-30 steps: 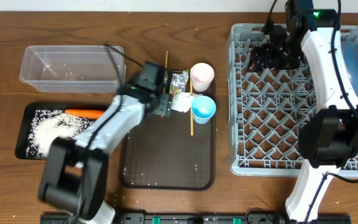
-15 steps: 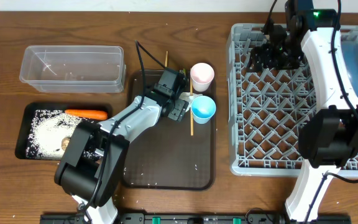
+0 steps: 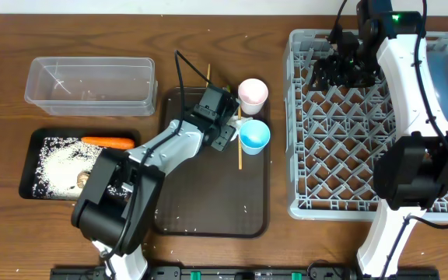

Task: Sort waste into correct bins and load items into the dishwasher rack
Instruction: 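Reach the left gripper to the white tissue on the middle tray and grasp, then carry the tissue to the clear plastic container and release it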

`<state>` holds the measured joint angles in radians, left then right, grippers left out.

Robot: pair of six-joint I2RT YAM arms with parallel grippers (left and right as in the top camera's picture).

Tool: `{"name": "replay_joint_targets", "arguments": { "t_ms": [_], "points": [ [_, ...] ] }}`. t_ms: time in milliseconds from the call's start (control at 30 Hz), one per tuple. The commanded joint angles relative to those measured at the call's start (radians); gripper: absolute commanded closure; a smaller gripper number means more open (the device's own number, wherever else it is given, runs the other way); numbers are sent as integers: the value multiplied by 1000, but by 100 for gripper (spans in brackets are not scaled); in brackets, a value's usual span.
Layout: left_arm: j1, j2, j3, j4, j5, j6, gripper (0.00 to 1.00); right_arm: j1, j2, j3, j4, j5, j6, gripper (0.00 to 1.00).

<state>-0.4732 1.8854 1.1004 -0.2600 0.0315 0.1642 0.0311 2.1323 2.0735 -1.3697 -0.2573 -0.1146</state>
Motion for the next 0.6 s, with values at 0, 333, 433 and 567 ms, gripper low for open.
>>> {"name": "replay_joint_targets", "arguments": {
  "t_ms": [0, 333, 433, 567],
  "points": [
    [0, 13, 10, 3, 34, 42, 34, 9, -34, 6, -3, 0, -14, 13],
    [0, 31, 10, 11, 63, 71, 42, 9, -34, 6, -11, 0, -14, 13],
    [0, 31, 10, 11, 63, 70, 85, 9, -34, 6, -12, 0, -14, 13],
    [1, 19, 11, 12, 56, 56, 94, 9, -34, 6, -14, 0, -14, 13]
  ]
}}
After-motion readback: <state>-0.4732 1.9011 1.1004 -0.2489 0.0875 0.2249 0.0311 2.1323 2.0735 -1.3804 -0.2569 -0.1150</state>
